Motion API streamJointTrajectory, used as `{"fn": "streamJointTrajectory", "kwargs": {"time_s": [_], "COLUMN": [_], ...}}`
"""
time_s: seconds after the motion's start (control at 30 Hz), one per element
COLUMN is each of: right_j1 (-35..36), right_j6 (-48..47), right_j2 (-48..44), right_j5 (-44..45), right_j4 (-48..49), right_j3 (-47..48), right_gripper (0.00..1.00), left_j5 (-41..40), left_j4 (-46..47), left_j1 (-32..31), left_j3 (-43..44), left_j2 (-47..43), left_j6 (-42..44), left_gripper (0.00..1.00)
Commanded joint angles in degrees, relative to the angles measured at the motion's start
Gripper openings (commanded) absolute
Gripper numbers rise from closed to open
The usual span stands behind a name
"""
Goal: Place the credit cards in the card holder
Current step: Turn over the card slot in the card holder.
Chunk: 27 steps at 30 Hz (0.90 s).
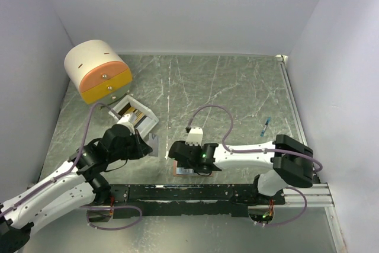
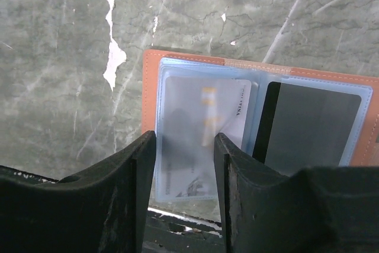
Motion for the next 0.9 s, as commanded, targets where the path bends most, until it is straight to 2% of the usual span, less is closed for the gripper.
{"fn": "streamJointTrajectory", "kwargs": {"time_s": [0.0,0.2,0.6,0.87], "right_j1": [-0.62,-1.27,-2.69,-3.20], "right_j6": [-0.05,-0.57,-0.77,-0.95], "right_j2": [-3.93,-7.70,-13.96,-15.89], "right_j5": [0.63,-1.15,-3.38,-4.61], "right_j4": [6.01,10.74,18.01,20.77], "right_j3": [-3.30,-7.25,-14.40,-16.82], "right_gripper": [0.43,0.43,0.43,0.44], "left_j5": [7.52,14.00,17.35,21.69], "left_j4": [8.22,16.28,17.82,25.74], "left_j1": [-0.19,-0.20,-0.19,-0.14], "left_j3": [-1.22,-4.56,-3.76,-6.61], "left_j2": [1.72,3.76,14.08,18.24], "left_j6": [0.15,-0.19,0.90,-1.43], "left_gripper": [0.07,0.07,0.07,0.07]}}
